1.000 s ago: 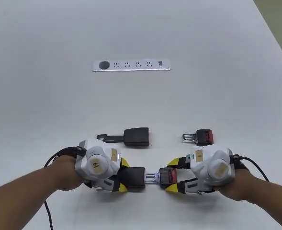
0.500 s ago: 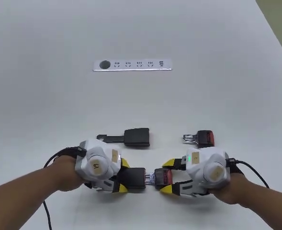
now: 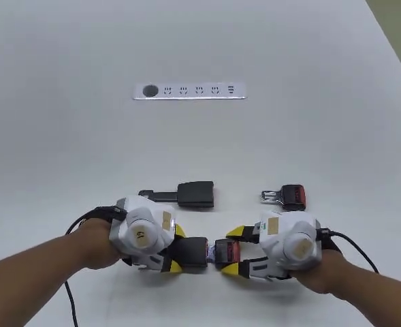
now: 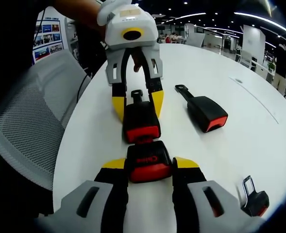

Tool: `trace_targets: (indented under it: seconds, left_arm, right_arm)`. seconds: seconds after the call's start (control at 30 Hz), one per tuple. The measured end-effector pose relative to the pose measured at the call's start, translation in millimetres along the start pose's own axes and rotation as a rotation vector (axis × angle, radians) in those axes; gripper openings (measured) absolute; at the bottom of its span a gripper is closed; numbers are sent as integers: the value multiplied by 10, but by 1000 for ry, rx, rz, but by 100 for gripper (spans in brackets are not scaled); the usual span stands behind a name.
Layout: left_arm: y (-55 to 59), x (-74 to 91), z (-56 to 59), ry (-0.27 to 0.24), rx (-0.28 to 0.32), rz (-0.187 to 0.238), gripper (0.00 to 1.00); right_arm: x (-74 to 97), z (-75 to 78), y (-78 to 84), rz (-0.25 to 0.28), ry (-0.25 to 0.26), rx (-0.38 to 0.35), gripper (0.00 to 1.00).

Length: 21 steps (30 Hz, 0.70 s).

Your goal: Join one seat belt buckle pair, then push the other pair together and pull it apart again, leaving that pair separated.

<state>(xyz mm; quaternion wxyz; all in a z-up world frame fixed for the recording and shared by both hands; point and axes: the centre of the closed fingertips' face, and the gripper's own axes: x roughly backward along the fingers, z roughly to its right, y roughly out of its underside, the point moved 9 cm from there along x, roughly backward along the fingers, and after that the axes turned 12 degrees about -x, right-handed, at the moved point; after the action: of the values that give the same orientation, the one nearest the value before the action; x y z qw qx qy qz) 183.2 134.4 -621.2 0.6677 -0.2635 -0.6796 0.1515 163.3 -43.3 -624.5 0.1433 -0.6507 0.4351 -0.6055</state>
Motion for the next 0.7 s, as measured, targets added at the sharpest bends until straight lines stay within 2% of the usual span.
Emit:
trace_targets:
  seconds: [0.27,0.33,0.57,0.7]
  left_arm:
    - [-2,-3,0,0,3,-7,33]
    - [-6,1,-18,-4,-14,-9,33]
    - [-14,12,11,2,-11,-12,33]
    - [-18,24,28,-1,-8,-7,33]
  right_arm:
    - [-24,-18,-40,2,3,-6,33]
    - [-33,-32,-55,9,1,-3,33]
    - [-52,-84,-31,-1,2,1,33]
    - [-42,-64,-43,-9,-9,11,33]
